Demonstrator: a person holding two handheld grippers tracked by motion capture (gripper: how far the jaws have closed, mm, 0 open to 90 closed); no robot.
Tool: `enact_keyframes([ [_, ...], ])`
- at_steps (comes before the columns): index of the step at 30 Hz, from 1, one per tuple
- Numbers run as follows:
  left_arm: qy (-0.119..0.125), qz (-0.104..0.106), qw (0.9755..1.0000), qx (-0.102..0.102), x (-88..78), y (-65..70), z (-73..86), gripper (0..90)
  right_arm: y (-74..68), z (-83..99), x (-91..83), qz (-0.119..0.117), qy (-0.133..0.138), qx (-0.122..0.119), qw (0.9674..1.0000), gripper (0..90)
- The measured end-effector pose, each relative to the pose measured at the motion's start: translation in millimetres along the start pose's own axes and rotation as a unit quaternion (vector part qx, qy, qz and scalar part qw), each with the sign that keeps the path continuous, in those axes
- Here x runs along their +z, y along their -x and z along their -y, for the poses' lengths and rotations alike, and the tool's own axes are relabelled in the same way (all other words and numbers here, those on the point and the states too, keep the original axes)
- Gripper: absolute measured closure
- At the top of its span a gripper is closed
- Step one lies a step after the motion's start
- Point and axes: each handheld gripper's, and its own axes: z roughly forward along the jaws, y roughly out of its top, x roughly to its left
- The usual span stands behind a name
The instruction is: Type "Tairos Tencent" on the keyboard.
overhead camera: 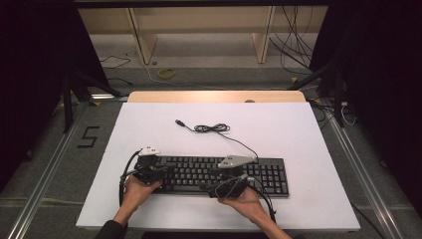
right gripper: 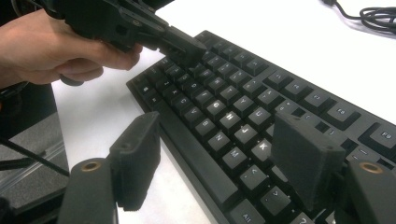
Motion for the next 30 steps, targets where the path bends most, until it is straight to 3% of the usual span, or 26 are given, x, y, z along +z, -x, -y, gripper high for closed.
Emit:
enact_keyframes([
  [19, -0.021, -0.003, 0.9997, 0.008, 14.3, 1.7, -0.7, 89.1, -1.4, 2.5, -4.7, 0.0, 0.001, 0.0, 1.0, 32.3],
  [30, -0.015, -0.003, 0.9999, 0.005, 14.1, 3.0, 0.5, 88.9, -2.5, 2.8, -3.0, 0.001, 0.001, -0.004, 1.0, 33.7],
])
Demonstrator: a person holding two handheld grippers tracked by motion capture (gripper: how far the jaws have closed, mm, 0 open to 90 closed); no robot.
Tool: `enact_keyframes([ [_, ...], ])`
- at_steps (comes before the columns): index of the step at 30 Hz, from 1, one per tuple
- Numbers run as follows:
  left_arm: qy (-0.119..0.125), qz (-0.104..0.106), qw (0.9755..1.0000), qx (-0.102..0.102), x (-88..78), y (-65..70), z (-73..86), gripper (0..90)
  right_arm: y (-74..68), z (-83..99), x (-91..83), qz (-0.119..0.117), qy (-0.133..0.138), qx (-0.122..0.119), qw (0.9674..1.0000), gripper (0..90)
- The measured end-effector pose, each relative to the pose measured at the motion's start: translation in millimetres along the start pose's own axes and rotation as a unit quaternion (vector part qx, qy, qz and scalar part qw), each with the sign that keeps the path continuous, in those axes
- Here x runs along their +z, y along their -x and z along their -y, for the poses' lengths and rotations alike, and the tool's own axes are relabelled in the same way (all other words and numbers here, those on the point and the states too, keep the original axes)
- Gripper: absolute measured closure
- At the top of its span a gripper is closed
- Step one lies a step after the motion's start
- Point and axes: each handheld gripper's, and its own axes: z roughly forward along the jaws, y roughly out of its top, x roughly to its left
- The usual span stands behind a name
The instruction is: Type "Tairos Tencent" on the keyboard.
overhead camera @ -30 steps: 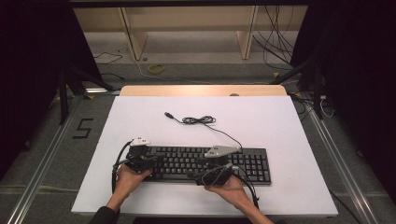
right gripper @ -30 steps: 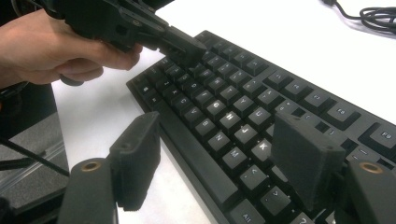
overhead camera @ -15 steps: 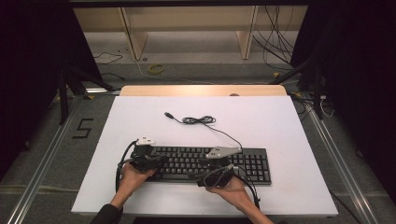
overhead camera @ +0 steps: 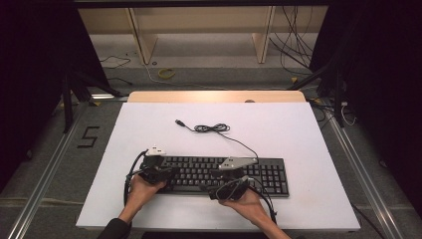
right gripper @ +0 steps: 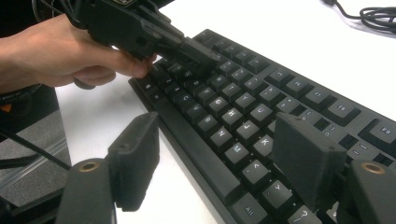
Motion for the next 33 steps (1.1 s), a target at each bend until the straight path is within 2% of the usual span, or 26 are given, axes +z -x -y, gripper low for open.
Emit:
enact_keyframes([
  [5, 0.015, 0.0, 0.9999, -0.003, -6.9, -1.4, -1.0, 85.8, 1.1, -0.2, 2.1, 0.003, 0.0, 0.0, 1.0, 36.5],
  [11, 0.028, 0.009, 0.9995, -0.011, -14.3, -2.3, -0.1, 80.3, 2.6, -1.8, 3.8, 0.007, 0.0, 0.002, 1.0, 42.2],
  [17, 0.04, 0.015, 0.999, -0.013, -20.6, -1.2, 1.5, 68.9, 2.6, -3.7, 7.7, 0.01, -0.003, -0.003, 0.9999, 55.1],
  [19, 0.043, 0.016, 0.9988, -0.015, -22.7, -1.0, 2.0, 65.4, 2.8, -3.9, 8.4, 0.011, -0.004, -0.004, 0.9999, 56.6],
  [24, 0.055, 0.023, 0.9981, -0.015, -29.1, -0.8, 4.3, 50.8, 2.5, -5.9, 13.2, 0.011, -0.009, -0.008, 0.9999, 65.4],
  [33, 0.076, 0.038, 0.9963, -0.012, -37.8, 4.4, 8.0, 42.5, -0.6, -9.1, 21.0, 0.012, -0.019, -0.014, 0.9996, 79.1],
])
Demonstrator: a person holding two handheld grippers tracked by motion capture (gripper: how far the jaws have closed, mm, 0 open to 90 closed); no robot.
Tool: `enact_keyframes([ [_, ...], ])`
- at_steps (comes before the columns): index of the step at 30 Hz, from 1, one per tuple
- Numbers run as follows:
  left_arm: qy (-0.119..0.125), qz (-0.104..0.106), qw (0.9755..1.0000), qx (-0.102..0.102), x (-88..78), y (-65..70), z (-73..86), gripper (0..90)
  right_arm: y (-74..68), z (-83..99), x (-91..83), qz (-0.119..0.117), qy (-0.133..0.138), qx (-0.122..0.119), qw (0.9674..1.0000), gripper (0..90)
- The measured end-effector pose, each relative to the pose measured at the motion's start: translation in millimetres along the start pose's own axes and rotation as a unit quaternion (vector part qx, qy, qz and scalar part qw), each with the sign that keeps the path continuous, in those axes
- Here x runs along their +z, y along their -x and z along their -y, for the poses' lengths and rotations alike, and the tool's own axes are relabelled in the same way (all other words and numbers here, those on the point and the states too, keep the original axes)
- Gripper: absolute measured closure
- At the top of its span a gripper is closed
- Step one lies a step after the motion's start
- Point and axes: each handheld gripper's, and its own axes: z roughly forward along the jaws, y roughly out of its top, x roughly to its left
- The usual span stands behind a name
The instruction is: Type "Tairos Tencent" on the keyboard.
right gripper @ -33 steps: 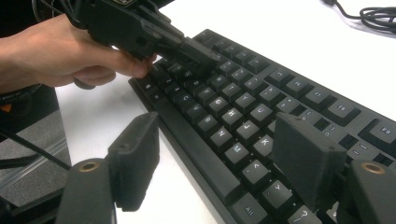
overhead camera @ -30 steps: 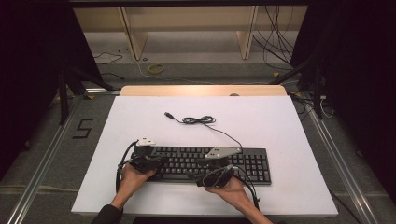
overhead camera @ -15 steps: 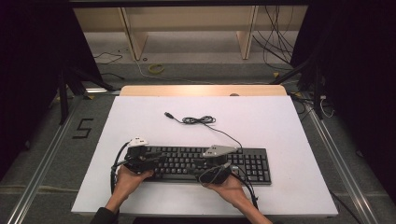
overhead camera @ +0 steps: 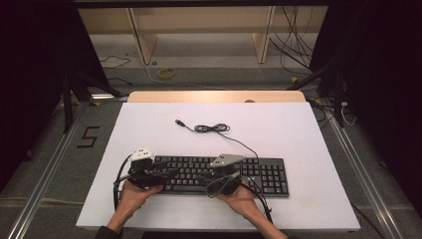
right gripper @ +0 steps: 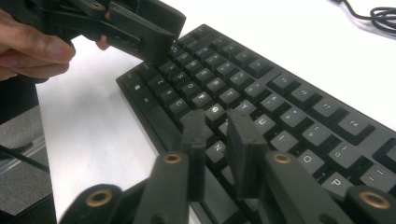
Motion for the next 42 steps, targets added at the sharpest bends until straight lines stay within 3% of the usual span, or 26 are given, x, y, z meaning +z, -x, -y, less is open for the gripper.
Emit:
enact_keyframes([
  [4, 0.005, 0.002, 1.0, 0.003, -1.1, 2.4, 1.2, 38.6, -0.4, -1.2, 4.9, 0.0, -0.008, -0.002, 1.0, 86.2],
  [11, 0.015, 0.002, 0.9999, 0.001, -6.8, 4.0, 4.6, 35.6, -0.2, -2.6, 11.0, 0.001, -0.017, -0.004, 0.9998, 89.7],
  [42, 0.03, -0.004, 0.9995, -0.002, -18.2, 1.6, 17.2, 31.6, 0.2, 0.1, 31.5, 0.011, -0.06, -0.008, 0.9981, 90.0],
])
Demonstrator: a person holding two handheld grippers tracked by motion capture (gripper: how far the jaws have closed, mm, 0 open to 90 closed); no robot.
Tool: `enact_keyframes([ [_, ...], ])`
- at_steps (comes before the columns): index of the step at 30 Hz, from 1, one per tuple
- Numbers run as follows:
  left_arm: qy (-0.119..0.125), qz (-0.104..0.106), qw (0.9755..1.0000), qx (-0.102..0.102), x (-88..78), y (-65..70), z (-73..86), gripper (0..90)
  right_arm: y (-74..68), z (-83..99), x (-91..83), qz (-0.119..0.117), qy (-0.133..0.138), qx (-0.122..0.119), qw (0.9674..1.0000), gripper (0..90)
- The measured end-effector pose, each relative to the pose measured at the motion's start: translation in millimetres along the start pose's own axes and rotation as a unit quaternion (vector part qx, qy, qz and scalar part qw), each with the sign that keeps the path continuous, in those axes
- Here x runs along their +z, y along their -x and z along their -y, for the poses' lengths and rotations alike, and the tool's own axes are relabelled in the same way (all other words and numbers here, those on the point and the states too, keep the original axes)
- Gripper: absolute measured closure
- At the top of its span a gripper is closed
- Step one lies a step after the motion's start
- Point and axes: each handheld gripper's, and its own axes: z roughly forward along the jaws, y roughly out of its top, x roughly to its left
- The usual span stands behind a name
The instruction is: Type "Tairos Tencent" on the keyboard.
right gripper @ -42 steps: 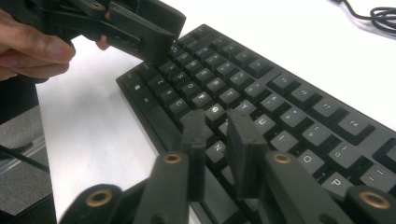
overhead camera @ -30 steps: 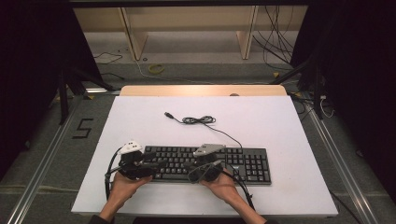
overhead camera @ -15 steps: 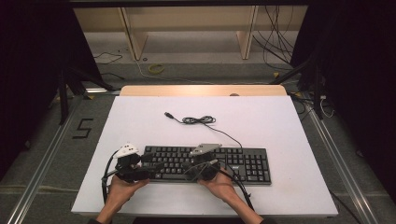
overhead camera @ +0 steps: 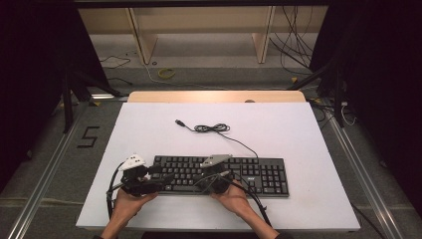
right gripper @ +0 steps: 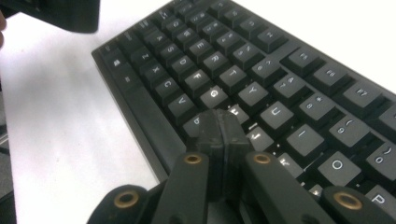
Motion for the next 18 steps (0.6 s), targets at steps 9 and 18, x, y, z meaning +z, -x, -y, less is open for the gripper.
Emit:
enact_keyframes([
  [9, -0.001, -0.001, 1.0, -0.002, 0.2, 0.0, 0.9, 31.6, -1.5, 2.1, 2.5, 0.009, -0.006, -0.005, 0.9999, 90.0],
  [18, -0.003, 0.0, 1.0, -0.001, 1.7, -0.6, 1.7, 31.8, 0.9, -0.3, -8.8, 0.009, 0.024, 0.011, 0.9996, 85.9],
])
